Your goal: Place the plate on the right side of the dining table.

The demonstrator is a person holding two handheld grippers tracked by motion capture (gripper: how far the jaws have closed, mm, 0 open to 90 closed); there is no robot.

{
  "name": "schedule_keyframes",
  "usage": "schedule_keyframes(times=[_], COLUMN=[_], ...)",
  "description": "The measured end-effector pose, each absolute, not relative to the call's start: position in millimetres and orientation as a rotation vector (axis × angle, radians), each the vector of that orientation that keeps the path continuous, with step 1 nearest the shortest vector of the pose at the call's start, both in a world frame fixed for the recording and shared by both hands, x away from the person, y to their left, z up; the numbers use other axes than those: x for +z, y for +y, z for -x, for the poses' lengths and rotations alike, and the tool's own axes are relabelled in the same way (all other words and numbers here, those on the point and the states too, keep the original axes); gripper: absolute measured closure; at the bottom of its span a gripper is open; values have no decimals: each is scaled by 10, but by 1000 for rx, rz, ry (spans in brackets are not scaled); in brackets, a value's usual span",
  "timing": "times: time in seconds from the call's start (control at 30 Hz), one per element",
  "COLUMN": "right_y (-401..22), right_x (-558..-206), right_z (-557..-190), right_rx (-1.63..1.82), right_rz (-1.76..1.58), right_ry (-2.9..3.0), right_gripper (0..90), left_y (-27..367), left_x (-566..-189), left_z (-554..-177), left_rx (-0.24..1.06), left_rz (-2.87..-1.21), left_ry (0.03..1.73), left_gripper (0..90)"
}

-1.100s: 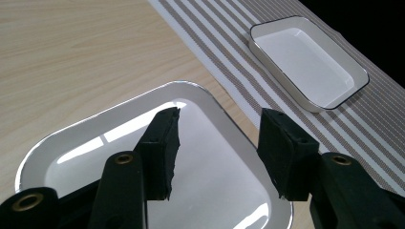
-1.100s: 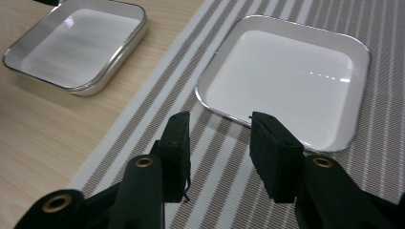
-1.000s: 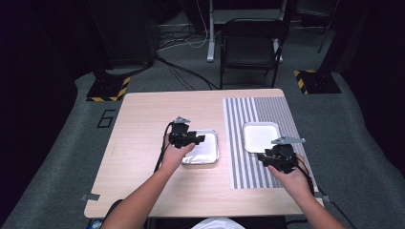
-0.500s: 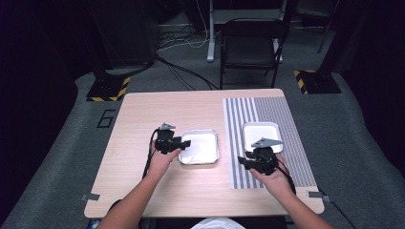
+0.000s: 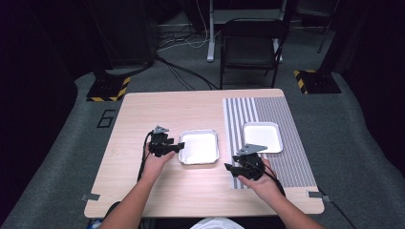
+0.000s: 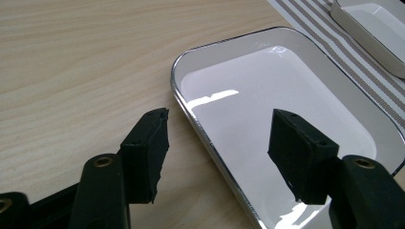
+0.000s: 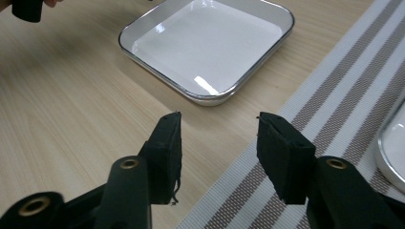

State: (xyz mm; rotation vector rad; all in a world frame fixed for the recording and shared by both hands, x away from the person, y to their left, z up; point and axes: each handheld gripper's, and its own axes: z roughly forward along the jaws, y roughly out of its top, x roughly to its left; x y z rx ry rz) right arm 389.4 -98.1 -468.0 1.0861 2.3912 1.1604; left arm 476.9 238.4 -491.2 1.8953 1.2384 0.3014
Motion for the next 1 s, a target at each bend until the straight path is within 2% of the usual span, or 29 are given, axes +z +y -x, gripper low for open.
schedule_keyframes(times=[0.5, 1.0], right_y=[-694, -461], right_x=[-4851, -5070], right_z=[-3915, -3840], right_rx=[1159, 1181], right_rz=[-916, -806], right_ry=[2512, 2561], right_gripper=[444, 431], left_y=[2576, 2722], left_x=[-4953, -5049], left_z=[-4728, -4690], left_rx=[414, 484], left_rz=[-1917, -1981], left_ry=[1258, 1288], left_gripper=[376, 392])
